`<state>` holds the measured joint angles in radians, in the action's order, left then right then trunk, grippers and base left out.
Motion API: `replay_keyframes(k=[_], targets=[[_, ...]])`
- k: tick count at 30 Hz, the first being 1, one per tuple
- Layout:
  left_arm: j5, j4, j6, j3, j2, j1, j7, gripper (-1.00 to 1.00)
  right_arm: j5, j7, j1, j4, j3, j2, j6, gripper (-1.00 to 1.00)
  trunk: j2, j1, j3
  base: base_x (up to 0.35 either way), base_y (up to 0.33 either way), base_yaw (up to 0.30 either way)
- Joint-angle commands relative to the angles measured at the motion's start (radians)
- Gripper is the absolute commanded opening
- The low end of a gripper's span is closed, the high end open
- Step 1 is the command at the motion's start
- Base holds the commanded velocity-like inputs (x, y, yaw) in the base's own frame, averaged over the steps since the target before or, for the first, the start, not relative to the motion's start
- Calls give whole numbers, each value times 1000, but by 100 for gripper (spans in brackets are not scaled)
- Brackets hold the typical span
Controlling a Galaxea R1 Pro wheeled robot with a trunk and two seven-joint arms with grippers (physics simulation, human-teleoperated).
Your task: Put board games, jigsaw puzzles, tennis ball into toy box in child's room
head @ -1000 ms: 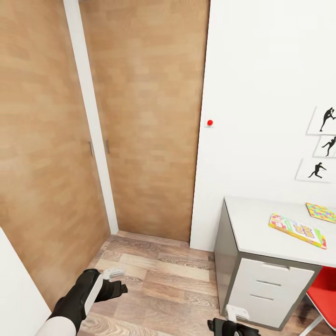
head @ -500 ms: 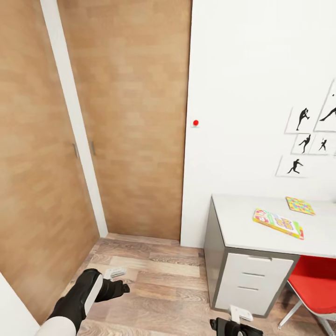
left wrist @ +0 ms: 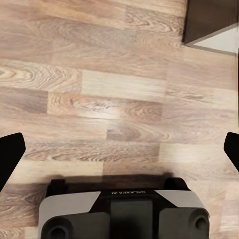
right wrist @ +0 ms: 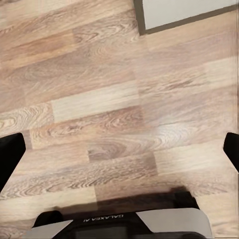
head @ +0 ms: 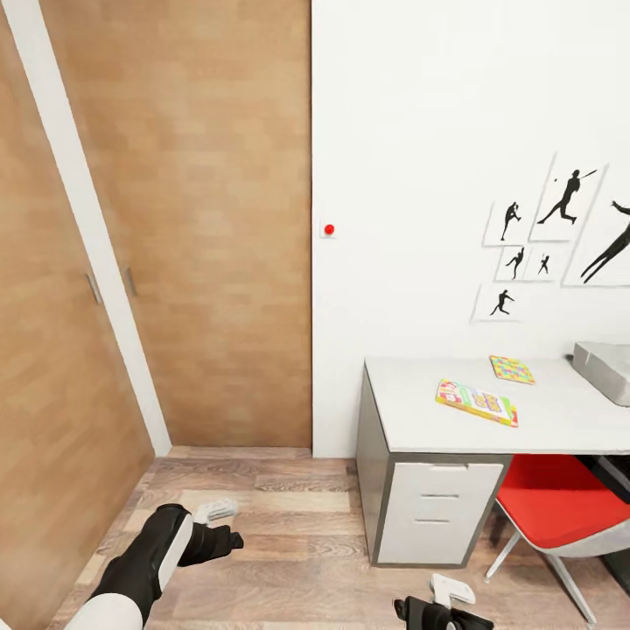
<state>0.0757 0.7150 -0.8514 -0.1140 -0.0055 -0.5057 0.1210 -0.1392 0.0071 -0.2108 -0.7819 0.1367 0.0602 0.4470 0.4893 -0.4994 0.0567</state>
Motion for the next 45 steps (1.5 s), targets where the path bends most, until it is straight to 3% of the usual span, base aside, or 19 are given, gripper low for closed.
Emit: replay_keyframes(k=[1,13,20,25,36,45], targets=[[5,1,-6,-4,-1,-1,0,100,-6,1,-1,-1,4,1,5,100,-5,3,0,0,0,-255],[5,1,-7,-4,-1,-1,6,100,-9,2,-1,0,30,-1,6,100,-89,49,-30,0,0,-255],[5,1,-7,-4,0,-1,29,100,-10,2,-1,1,58,-2,6,100,-89,49,-26,0,0,-256],[4,1,-10,-5,14,-1,115,100,-9,3,-1,2,80,-2,6,100,-89,49,-23,0,0,-255],[3,1,-11,-4,87,-1,355,100,-9,5,3,2,146,-3,5,100,-89,49,-16,0,0,-256],[3,1,-8,-4,126,-1,530,100,-9,6,6,1,219,-5,5,100,-89,49,-10,0,0,-255]])
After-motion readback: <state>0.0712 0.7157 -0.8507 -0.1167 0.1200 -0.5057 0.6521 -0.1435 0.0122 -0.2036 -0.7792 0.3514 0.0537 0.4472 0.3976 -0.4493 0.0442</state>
